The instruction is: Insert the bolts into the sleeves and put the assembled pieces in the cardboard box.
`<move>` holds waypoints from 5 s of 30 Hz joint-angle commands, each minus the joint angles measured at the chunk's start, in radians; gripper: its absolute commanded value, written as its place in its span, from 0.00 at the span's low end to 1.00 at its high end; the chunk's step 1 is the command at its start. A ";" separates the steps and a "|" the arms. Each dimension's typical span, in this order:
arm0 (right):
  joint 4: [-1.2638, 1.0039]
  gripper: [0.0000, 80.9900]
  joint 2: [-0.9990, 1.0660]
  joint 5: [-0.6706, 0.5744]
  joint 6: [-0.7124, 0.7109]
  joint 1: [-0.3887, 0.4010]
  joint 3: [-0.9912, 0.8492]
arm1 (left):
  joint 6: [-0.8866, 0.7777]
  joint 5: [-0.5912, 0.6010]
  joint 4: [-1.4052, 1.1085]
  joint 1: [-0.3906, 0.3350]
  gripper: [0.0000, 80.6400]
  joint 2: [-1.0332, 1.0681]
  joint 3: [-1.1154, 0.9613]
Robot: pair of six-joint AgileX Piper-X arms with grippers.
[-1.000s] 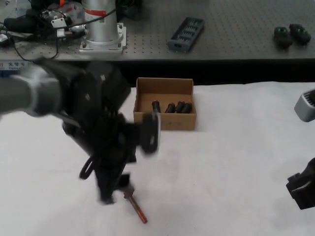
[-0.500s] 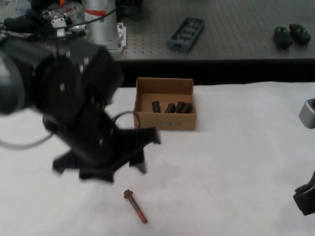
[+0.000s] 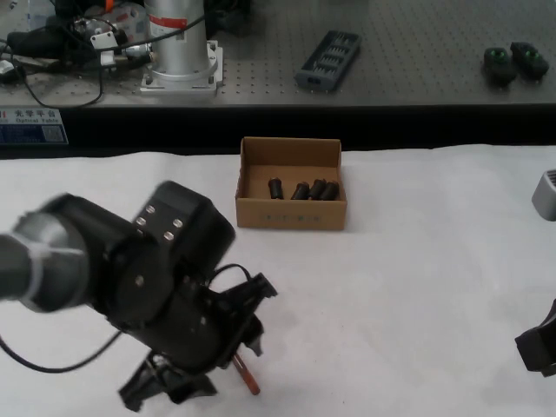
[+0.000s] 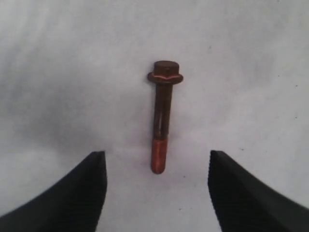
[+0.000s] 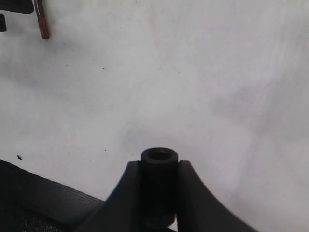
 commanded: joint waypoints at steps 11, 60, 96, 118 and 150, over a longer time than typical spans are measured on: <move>0.000 0.03 -0.008 -0.006 0.001 -0.002 -0.003 | -0.123 -0.182 -0.095 -0.031 0.48 0.086 0.002; -0.144 0.03 -0.006 -0.213 -0.011 -0.002 -0.003 | 0.340 -0.022 -0.184 0.122 0.01 -0.063 0.002; -1.197 0.03 0.395 -0.646 0.232 0.153 -0.003 | 0.479 0.465 -0.548 0.338 0.01 -0.441 0.002; -1.286 0.03 0.442 -0.679 0.217 0.153 -0.005 | 0.443 0.578 -0.548 0.334 0.01 -0.441 0.002; -1.322 0.03 0.443 -0.697 0.248 0.149 -0.028 | 0.485 0.616 -0.548 0.275 0.01 -0.441 0.002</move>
